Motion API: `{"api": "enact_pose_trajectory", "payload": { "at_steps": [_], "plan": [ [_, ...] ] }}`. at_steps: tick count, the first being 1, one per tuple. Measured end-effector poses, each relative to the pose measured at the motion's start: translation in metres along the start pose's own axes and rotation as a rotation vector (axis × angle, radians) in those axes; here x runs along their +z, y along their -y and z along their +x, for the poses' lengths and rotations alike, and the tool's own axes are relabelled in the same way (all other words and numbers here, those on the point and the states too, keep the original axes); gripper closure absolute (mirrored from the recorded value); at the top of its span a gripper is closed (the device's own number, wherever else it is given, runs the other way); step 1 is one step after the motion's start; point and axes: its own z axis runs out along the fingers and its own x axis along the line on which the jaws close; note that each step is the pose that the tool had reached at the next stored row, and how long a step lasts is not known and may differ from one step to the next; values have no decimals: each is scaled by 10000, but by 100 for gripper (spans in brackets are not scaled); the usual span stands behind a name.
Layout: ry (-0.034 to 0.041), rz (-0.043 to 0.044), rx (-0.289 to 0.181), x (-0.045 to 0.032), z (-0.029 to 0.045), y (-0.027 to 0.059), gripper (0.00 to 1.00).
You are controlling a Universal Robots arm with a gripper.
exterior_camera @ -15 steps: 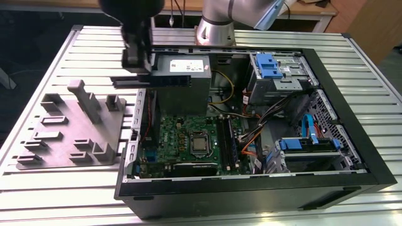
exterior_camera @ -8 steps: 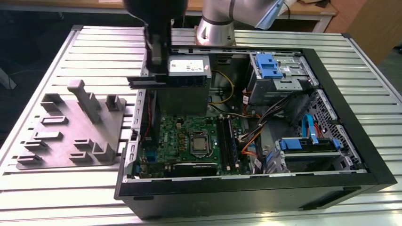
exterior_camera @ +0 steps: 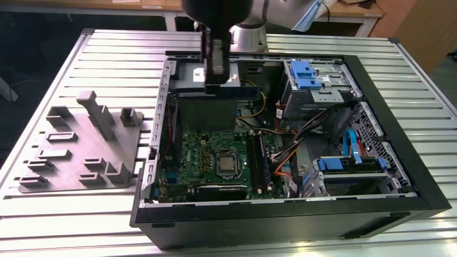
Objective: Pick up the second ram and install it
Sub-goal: 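Pick up the second ram and move it above second insertion slot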
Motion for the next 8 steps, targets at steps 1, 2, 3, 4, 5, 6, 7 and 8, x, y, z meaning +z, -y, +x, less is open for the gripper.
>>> {"api": "enact_pose_trajectory", "payload": {
  "at_steps": [1,2,3,4,5,6,7,8],
  "plan": [
    [0,-1,1,0,1,45,88],
    [1,-1,2,1,2,90,88],
    [1,-1,1,3,4,135,88],
    [1,-2,0,9,5,176,88],
    [-1,-5,2,19,7,221,88],
    [0,-5,2,35,8,261,88],
    [2,-4,1,53,10,291,88],
    [1,-4,1,70,11,310,88]
  ]
}}
